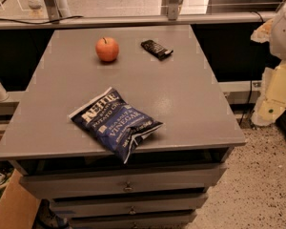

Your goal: Move blue chip bag near apple

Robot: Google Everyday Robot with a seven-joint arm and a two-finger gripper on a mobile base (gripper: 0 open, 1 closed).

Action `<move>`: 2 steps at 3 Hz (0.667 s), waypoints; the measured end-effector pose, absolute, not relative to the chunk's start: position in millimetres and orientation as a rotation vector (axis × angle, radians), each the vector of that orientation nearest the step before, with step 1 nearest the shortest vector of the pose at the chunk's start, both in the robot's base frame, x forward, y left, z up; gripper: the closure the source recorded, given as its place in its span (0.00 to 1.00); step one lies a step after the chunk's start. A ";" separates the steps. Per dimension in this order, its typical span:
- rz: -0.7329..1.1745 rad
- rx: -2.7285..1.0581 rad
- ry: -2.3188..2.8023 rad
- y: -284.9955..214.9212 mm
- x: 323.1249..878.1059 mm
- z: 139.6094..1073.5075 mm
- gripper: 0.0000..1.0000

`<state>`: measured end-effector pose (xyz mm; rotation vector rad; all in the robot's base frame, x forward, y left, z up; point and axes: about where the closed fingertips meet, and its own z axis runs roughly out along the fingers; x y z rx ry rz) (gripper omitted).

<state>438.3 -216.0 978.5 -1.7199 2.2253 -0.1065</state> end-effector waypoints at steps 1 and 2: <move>-0.107 -1.720 2.225 -216.0 438.3 978.6 0.00; -0.038 -1.722 2.191 -200.8 437.2 977.8 0.00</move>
Offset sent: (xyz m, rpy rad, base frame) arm -0.0047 0.0488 -0.0067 0.1723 0.0438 0.0825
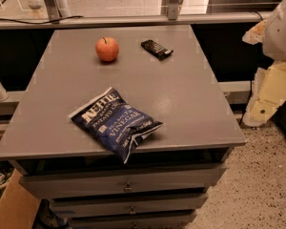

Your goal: Move blue chip bag near apple

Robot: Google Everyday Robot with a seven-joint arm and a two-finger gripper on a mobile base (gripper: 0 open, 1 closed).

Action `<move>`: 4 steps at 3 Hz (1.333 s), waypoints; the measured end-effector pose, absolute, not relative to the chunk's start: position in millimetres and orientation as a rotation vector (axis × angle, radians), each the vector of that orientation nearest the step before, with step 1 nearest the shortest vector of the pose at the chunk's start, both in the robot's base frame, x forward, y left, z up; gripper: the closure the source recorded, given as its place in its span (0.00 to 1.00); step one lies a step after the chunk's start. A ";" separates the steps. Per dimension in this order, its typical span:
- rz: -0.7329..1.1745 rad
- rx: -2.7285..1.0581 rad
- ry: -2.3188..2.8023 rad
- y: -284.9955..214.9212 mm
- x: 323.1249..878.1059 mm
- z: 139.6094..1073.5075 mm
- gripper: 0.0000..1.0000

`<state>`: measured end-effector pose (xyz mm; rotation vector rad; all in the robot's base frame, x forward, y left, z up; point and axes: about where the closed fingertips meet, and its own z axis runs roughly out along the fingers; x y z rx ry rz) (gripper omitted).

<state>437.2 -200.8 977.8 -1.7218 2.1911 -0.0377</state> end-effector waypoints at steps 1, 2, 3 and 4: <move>0.111 -1.727 2.107 -154.7 432.2 972.6 0.00; 0.261 -1.729 1.970 -84.5 426.1 969.5 0.00; 0.261 -1.729 1.970 -84.4 426.1 969.6 0.00; 0.286 -1.738 1.927 -68.4 425.4 954.4 0.00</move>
Offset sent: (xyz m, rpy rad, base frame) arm -0.0165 0.1883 -0.0211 0.3839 0.0047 0.2414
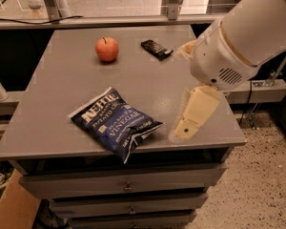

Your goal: Move blue chip bag near apple

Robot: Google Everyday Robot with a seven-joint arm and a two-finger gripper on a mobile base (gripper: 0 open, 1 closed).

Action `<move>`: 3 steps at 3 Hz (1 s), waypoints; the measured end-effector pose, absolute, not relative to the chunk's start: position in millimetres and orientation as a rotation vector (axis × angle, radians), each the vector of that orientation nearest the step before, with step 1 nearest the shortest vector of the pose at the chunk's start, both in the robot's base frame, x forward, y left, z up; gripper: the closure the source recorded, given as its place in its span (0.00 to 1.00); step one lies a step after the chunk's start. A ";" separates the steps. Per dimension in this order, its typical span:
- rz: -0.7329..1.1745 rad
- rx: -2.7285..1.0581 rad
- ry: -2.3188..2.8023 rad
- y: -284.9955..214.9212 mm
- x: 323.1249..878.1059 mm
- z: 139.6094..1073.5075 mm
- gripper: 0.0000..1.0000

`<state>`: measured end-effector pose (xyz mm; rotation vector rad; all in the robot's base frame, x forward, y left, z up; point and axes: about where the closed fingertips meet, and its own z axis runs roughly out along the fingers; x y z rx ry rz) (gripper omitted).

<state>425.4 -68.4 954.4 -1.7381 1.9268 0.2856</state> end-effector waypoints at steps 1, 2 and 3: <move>0.317 -1.775 1.858 -33.0 427.6 915.9 0.00; 0.369 -1.792 1.814 5.5 432.8 883.3 0.00; 0.410 -1.798 1.798 37.1 435.6 855.8 0.00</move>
Offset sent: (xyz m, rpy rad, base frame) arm 0.0170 0.1211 -0.1154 0.1098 0.0153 0.1411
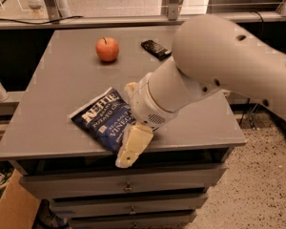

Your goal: Move blue chip bag near apple

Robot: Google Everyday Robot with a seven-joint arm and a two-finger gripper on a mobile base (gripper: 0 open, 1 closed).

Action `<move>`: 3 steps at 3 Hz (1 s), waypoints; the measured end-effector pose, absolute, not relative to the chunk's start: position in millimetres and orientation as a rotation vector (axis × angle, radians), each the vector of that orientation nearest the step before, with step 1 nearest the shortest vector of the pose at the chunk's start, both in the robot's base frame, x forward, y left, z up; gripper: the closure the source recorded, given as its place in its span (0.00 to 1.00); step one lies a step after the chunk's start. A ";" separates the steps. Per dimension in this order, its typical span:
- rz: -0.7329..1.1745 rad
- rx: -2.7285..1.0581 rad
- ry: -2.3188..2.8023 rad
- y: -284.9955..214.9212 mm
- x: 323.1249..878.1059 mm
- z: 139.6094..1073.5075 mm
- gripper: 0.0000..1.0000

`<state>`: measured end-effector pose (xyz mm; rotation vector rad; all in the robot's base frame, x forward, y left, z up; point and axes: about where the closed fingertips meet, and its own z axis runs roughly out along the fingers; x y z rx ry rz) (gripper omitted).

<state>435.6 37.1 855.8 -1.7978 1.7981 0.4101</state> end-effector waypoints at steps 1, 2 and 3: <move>0.437 -1.791 1.806 50.2 437.2 834.5 0.18; 0.448 -1.779 1.813 55.2 438.5 824.9 0.41; 0.439 -1.769 1.817 54.8 441.3 825.5 0.64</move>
Offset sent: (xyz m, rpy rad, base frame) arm 0.0064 0.0217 -0.0443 0.0310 0.0400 -0.0234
